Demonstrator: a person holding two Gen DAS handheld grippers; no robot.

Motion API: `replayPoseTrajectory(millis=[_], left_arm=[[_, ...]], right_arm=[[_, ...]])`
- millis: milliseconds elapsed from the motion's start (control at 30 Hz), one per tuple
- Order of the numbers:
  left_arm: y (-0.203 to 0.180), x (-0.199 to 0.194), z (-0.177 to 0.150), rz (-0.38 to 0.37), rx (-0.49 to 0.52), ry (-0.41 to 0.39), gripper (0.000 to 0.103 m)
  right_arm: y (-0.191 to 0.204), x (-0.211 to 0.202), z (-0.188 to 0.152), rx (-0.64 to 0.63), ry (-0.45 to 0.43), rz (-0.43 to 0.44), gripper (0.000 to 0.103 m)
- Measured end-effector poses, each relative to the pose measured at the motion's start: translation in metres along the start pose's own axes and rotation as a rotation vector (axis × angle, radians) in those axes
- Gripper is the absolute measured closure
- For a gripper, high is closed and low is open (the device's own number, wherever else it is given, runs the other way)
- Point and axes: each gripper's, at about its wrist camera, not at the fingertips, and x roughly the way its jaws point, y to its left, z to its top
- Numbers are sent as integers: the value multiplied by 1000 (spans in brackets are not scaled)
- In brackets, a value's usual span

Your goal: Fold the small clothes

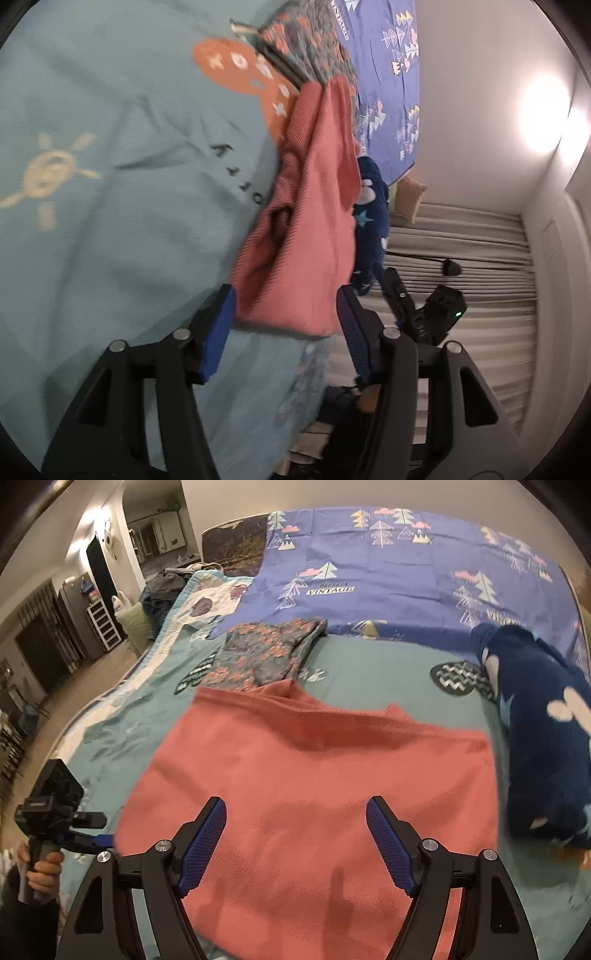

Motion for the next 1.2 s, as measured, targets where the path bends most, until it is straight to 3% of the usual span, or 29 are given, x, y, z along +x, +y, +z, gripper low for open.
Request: replayPoseTrajectory(millis=[67, 167, 233, 467, 667, 733, 867, 933, 1067, 1200], left_arm=[[7, -5, -5, -39, -20, 0, 42], [20, 12, -3, -122, -94, 62, 42], [19, 19, 0, -153, -93, 52, 42], [16, 25, 7, -169, -90, -7, 42], [-8, 27, 7, -64, 69, -34, 43], [-17, 29, 5, -11, 125, -49, 48], [-21, 37, 6, 36, 155, -72, 73], [-18, 38, 9, 32, 138, -74, 74], [-14, 35, 8, 33, 136, -72, 77], [-13, 32, 2, 70, 171, -76, 79]], right_arm=[[5, 0, -3, -8, 3, 5, 23], [16, 6, -5, -7, 12, 35, 23], [23, 10, -4, 7, 17, 70, 23], [49, 14, -3, -18, 12, 86, 23], [58, 9, -8, -34, 9, 58, 23], [53, 2, -11, -27, 6, 42, 23], [36, -16, -19, 15, -28, -23, 23], [39, -16, -27, 4, -43, -81, 23], [75, 9, -62, -82, -29, -101, 23], [100, 33, -90, -116, -5, -63, 24]])
